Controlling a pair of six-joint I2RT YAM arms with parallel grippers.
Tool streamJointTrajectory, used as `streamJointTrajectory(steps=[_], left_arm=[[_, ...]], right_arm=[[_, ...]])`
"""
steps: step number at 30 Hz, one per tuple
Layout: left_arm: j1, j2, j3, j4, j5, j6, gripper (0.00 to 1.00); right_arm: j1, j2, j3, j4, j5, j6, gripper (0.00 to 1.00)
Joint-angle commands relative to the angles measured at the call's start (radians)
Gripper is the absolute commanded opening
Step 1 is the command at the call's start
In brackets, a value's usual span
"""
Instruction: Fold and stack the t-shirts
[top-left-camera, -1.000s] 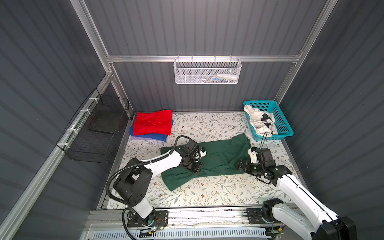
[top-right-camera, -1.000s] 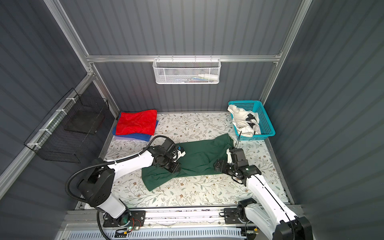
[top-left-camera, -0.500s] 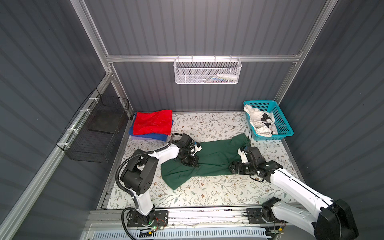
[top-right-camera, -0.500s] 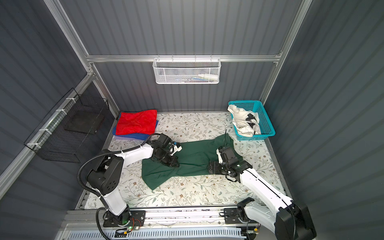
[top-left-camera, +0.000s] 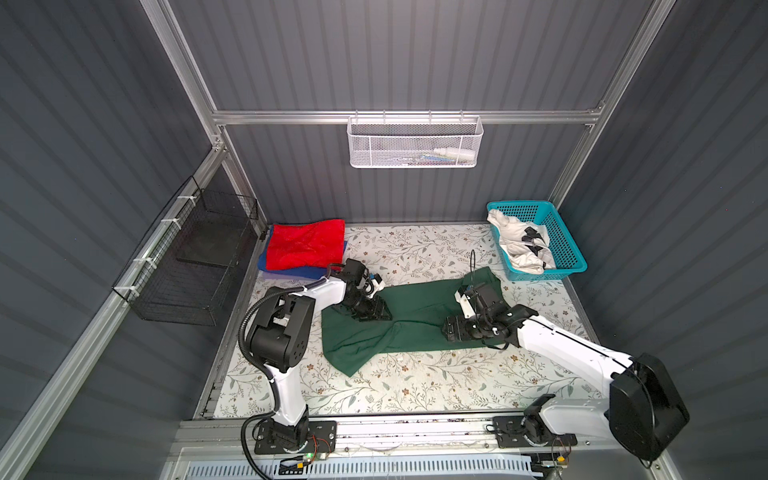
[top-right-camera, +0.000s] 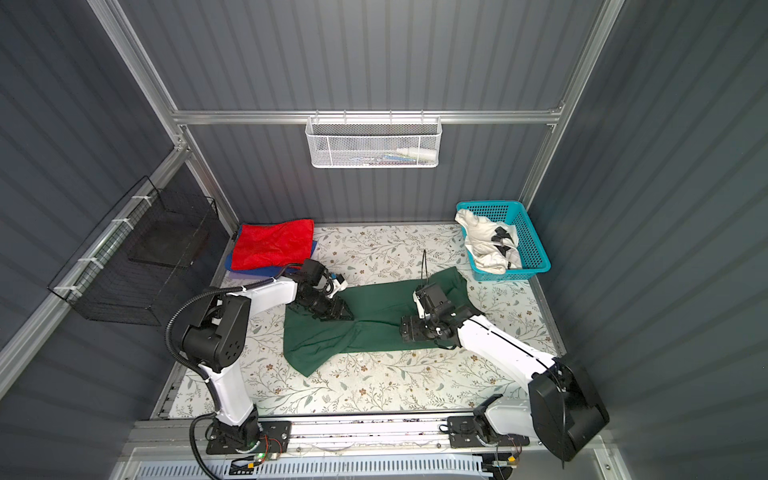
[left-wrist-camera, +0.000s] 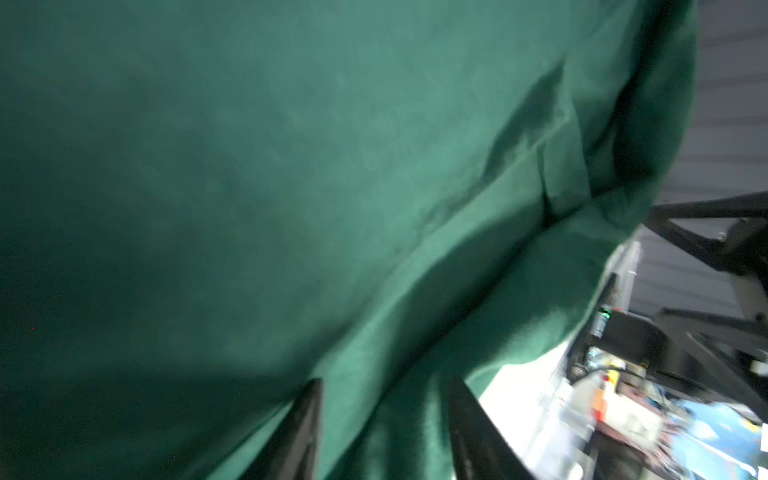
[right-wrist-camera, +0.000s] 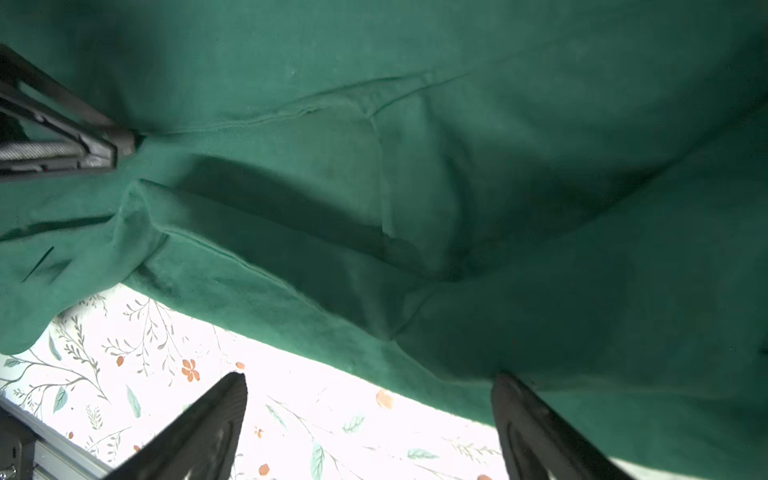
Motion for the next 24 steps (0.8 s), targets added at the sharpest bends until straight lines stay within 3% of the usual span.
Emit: streamJointTrajectory(steps=[1, 4, 7, 12, 18, 24], left_arm=[[0.006, -0.097, 0.065, -0.021, -0.209, -0.049, 0.54], [0.004, -0.208, 0.042, -0.01, -0.366, -0.126, 0.58], [-0.005, -0.358, -0.036, -0.002, -0.441, -0.209, 0.59], [-0.087, -0.553, -0.113, -0.14, -0.64, -0.279, 0.65], [-0.149, -0.693, -0.227, -0.236, -0.747, -0.364, 0.64], [-0.174, -0.75, -0.273, -0.315, -0.756, -0.391, 0.56]], right_arm=[[0.023, 0.036, 0.051, 0.017, -0.008, -0.009, 0.94], [0.041, 0.076, 0.077, 0.017, -0.004, -0.013, 0.94], [0.052, 0.107, 0.1, 0.02, -0.01, -0.016, 0.94], [0.075, 0.179, 0.169, 0.006, -0.021, -0.037, 0.94], [0.101, 0.298, 0.262, -0.026, -0.009, -0.084, 0.93], [0.124, 0.365, 0.308, -0.034, 0.024, -0.093, 0.93]])
